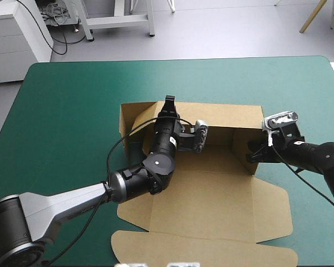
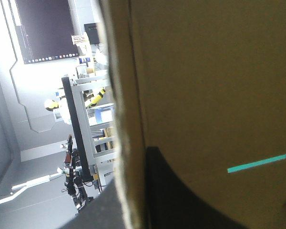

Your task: Fold the box

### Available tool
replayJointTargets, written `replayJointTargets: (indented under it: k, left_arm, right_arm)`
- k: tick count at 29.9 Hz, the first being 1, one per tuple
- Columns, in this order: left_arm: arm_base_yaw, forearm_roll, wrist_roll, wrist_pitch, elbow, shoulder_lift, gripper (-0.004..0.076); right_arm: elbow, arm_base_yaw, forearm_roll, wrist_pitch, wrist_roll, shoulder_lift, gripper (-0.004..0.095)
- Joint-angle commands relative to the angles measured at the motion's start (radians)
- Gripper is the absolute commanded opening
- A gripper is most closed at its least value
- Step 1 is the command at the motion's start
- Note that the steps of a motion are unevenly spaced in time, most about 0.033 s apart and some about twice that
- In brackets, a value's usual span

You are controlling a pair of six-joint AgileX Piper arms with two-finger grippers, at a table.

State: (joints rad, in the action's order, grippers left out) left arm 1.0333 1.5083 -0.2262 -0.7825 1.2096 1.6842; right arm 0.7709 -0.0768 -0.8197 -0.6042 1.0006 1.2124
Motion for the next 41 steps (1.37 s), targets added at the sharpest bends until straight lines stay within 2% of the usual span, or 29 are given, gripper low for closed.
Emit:
replayJointTargets:
  k: [1, 3, 12, 14, 16, 17, 27, 29, 31, 36, 38, 41]
  left_arm:
    - [0.008, 0.02, -0.001, 0.011, 0.026, -0.033, -0.001]
    - [0.008, 0.02, -0.001, 0.011, 0.026, -0.033, -0.001]
    - [0.008, -0.031, 0.049, 0.011, 0.026, -0.033, -0.001]
    - [0.008, -0.062, 0.049, 0.011, 0.026, -0.033, -0.001]
    - [0.008, -0.083, 0.047, 0.011, 0.026, -0.033, -0.001]
    - [0.008, -0.083, 0.047, 0.011, 0.026, -0.033, -0.001]
    - [0.008, -0.083, 0.044, 0.022, 0.026, -0.033, 0.0006]
    - [0.008, -0.083, 0.044, 0.022, 0.026, -0.033, 0.0048]
    - [0.008, -0.078, 0.044, 0.022, 0.026, -0.033, 0.0127]
    - [0.008, -0.028, -0.061, 0.024, 0.026, -0.033, 0.0424]
    - [0.008, -0.013, -0.06, 0.021, 0.026, -0.033, 0.0466]
    - [0.008, 0.042, -0.119, 0.021, 0.026, -0.033, 0.045]
  right_arm:
    - [0.027, 0.017, -0.097, 0.046, 0.049, -0.019, 0.0231]
    - [0.027, 0.033, -0.1, 0.055, 0.052, -0.019, 0.0197]
    - [0.027, 0.042, -0.1, 0.06, 0.052, -0.019, 0.0192]
    - [0.027, 0.042, -0.102, 0.06, 0.043, -0.019, 0.0132]
    - [0.027, 0.042, -0.102, 0.055, 0.037, -0.019, 0.0012]
    - [0.027, 0.042, -0.102, 0.053, 0.032, -0.019, -0.0015]
    - [0.027, 0.042, -0.1, 0.041, -0.035, -0.019, 0.0003]
    - [0.027, 0.042, -0.098, 0.036, -0.05, -0.019, 0.0003]
    - [0.027, 0.042, -0.086, 0.032, -0.073, -0.019, 0.0003]
    - [0.05, 0.042, -0.004, 0.016, -0.168, -0.019, 0.0004]
    - [0.072, 0.042, 0.054, 0.01, -0.244, -0.019, 0.0004]
    - [0.112, 0.042, 0.165, -0.012, -0.344, -0.019, 0.0004]
